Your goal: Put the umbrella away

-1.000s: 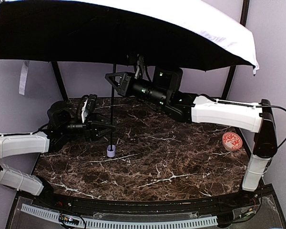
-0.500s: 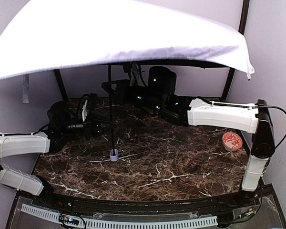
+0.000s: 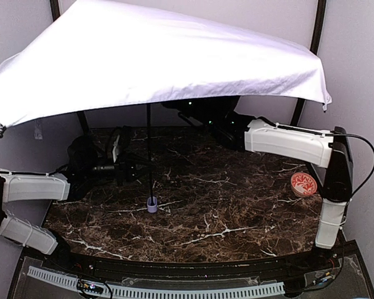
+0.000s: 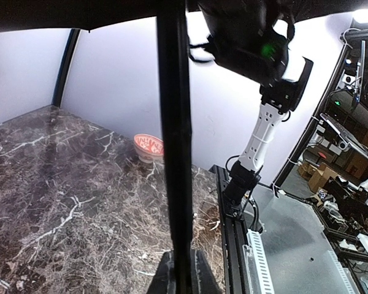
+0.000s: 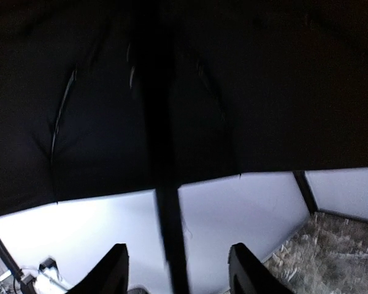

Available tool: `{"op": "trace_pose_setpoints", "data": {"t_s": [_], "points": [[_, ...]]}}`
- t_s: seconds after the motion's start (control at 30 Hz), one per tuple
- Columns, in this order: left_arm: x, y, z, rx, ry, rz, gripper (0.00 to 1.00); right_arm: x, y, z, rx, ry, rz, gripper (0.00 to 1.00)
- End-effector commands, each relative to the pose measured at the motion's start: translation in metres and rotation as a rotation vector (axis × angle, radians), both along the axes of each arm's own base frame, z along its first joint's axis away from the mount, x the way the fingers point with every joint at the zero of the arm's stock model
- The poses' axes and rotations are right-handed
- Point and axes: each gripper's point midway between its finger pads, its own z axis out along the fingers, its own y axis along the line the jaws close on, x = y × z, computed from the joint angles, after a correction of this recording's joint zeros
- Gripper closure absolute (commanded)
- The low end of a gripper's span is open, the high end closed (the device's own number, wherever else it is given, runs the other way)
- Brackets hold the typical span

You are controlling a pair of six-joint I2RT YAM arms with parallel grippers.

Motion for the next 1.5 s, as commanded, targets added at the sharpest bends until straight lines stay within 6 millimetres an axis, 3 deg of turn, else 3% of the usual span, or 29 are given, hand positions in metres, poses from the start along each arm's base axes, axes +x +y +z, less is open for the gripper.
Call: {"op": "trace_pose_setpoints", "data": {"t_s": [0.0, 0.1, 0.23, 0.33, 0.6, 0.67, 0.97, 1.1, 1.3, 1.37, 1.47], "points": [[-0.008, -0.003, 0.012, -0.022, -0.104, -0.03, 1.0, 0.009, -0.023, 0.062, 0.194, -0.072, -0.015, 0.39], [-0.007, -0.005, 0.007, -0.006, -0.098, -0.028, 1.0, 0.014, -0.022, 0.08, 0.235, -0.097, -0.03, 0.28], [-0.008, -0.007, 0.006, 0.002, -0.1, -0.029, 1.0, 0.026, -0.026, 0.082, 0.296, -0.071, -0.075, 0.28], [-0.009, -0.008, 0.005, 0.006, -0.1, -0.033, 1.0, 0.029, -0.032, 0.084, 0.353, -0.063, -0.092, 0.32], [-0.011, -0.008, 0.005, 0.008, -0.109, -0.041, 1.0, 0.033, -0.039, 0.08, 0.376, -0.048, -0.127, 0.55], [-0.011, -0.009, 0.005, 0.007, -0.108, -0.043, 1.0, 0.033, -0.043, 0.08, 0.389, -0.05, -0.133, 0.56], [-0.012, -0.009, 0.006, 0.0, -0.106, -0.05, 1.0, 0.034, -0.053, 0.072, 0.44, -0.035, -0.155, 0.53], [-0.014, -0.009, 0.006, -0.002, -0.105, -0.055, 1.0, 0.033, -0.052, 0.076, 0.432, -0.06, -0.155, 0.42], [-0.014, -0.01, 0.004, 0.001, -0.101, -0.06, 1.0, 0.03, -0.053, 0.079, 0.437, -0.082, -0.154, 0.38], [-0.014, -0.011, 0.004, 0.002, -0.098, -0.063, 1.0, 0.03, -0.053, 0.08, 0.432, -0.086, -0.157, 0.42], [-0.015, -0.011, 0.003, 0.002, -0.098, -0.067, 1.0, 0.03, -0.054, 0.08, 0.431, -0.092, -0.164, 0.55]]}}
